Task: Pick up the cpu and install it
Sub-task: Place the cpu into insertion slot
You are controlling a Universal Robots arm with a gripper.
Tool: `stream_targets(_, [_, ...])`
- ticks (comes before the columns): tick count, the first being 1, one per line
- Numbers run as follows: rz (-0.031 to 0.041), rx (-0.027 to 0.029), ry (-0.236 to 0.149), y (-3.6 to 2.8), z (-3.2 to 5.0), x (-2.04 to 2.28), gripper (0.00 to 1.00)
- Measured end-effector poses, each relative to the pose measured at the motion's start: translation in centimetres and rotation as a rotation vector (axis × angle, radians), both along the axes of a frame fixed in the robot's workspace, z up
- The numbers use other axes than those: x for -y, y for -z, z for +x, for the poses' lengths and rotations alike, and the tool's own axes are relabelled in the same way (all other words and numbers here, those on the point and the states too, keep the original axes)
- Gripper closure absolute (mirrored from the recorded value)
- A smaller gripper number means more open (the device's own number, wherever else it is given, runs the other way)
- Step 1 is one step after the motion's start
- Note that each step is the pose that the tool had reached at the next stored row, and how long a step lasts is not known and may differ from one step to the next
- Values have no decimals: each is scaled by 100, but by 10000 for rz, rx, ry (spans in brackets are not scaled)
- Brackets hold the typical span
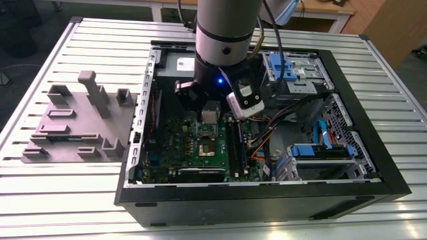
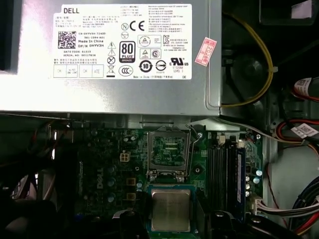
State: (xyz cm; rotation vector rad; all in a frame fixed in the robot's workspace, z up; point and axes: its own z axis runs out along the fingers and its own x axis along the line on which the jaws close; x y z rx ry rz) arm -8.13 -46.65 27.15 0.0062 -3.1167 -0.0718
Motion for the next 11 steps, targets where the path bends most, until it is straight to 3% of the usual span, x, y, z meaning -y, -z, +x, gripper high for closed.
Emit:
stream_targets(7, [-1,-1,-26,127,0,12,53])
stream_targets(11, [-5,-1,-28,139,0,12,53])
